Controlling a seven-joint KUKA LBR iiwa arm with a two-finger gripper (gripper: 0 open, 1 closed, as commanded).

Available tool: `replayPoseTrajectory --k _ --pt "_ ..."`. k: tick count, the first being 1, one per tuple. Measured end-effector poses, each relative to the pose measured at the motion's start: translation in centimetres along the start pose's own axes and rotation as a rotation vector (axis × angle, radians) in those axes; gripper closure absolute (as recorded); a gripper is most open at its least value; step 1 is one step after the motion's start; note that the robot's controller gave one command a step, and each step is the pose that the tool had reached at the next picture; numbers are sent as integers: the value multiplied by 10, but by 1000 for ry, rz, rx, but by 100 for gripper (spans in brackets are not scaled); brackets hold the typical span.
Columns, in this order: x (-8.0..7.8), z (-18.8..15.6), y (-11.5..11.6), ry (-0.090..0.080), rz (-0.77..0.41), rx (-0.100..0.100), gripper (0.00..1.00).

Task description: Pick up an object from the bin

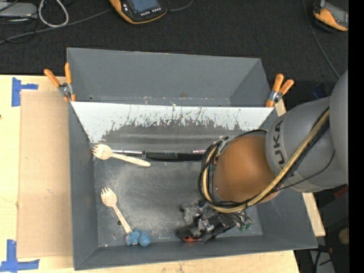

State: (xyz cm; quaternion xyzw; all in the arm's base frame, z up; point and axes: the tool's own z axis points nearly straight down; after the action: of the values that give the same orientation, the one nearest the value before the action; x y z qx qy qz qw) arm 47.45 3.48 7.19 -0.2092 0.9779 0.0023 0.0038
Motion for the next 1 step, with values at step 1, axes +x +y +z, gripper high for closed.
replayPoseTrajectory --k 1 --pt "0 0 0 0 0 0 100"
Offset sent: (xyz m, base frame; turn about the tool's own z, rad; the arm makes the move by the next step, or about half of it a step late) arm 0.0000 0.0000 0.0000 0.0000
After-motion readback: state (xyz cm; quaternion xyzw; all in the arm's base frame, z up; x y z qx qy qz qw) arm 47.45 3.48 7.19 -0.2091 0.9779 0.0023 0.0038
